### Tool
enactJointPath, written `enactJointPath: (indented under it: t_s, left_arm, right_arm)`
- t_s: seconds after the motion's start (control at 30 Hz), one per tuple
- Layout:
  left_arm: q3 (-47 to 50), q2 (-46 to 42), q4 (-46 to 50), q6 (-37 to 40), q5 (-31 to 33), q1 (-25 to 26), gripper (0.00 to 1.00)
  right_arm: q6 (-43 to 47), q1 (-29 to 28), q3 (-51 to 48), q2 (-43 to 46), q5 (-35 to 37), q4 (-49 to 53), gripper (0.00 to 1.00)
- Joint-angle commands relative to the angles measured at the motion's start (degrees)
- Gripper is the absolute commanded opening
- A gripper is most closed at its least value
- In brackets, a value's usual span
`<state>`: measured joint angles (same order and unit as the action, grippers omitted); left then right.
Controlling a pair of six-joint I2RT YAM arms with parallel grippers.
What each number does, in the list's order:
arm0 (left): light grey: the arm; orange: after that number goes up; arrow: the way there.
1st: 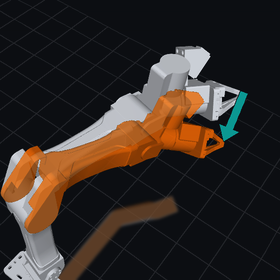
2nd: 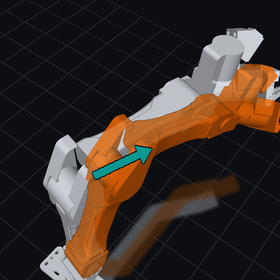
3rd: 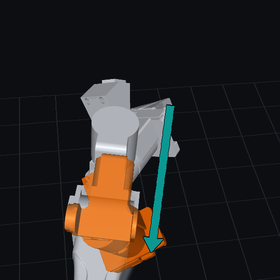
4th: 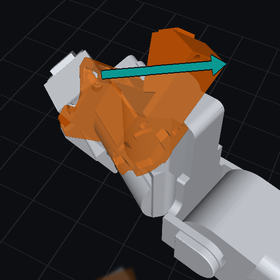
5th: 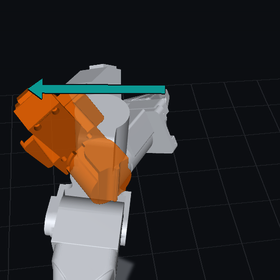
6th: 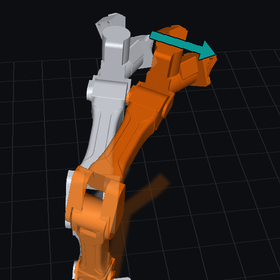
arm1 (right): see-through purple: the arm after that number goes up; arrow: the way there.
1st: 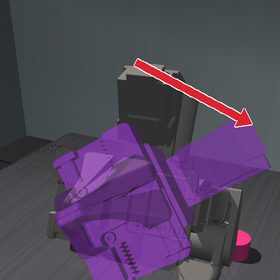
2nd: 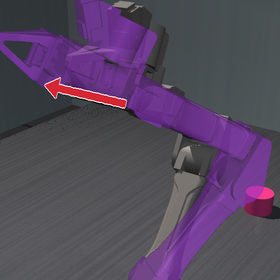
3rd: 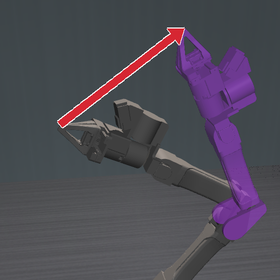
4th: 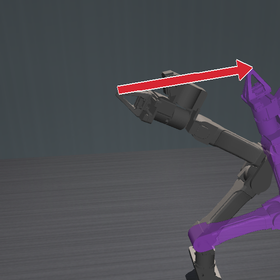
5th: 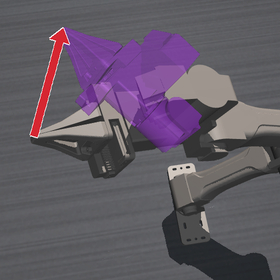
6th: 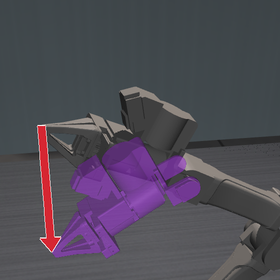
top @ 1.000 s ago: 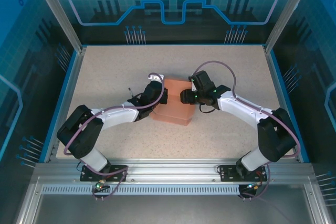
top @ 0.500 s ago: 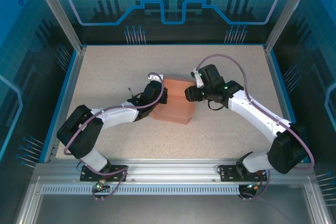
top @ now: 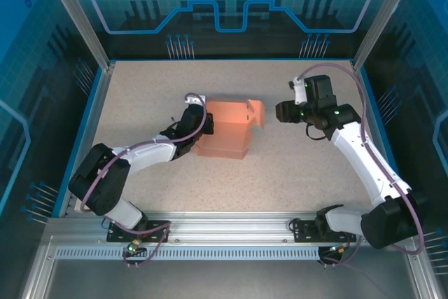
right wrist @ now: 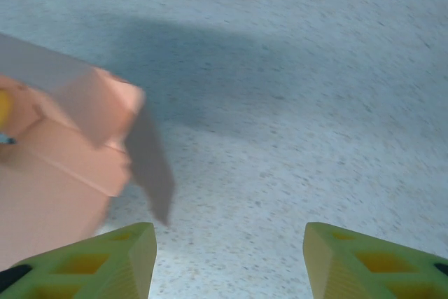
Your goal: Fold the paper box
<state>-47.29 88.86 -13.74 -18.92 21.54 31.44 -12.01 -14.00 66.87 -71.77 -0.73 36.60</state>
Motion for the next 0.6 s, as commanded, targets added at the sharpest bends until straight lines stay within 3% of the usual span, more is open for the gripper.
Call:
enactJointPath:
  t_s: [0.0, 0.23, 0.57]
  left_arm:
    - [0.88, -2.01, -0.18, -1.66, -1.76, -0.52, 0.01]
    - [0.71, -2.87, 0.36, -2.12, -3.16, -0.46, 0.01]
    - [0.17, -2.57, 0.57, -2.2, -3.81, -0.16, 0.01]
  right_arm:
    - [-1.51, 2.88, -3.82, -0.87, -4.87, -3.0, 0.59]
    - [-1.61, 1.26, -7.71, -7.1, -15.94, -13.83, 0.56]
    - [-0.43, -2.4, -7.35, -11.47, -20.66, -18.08, 0.5]
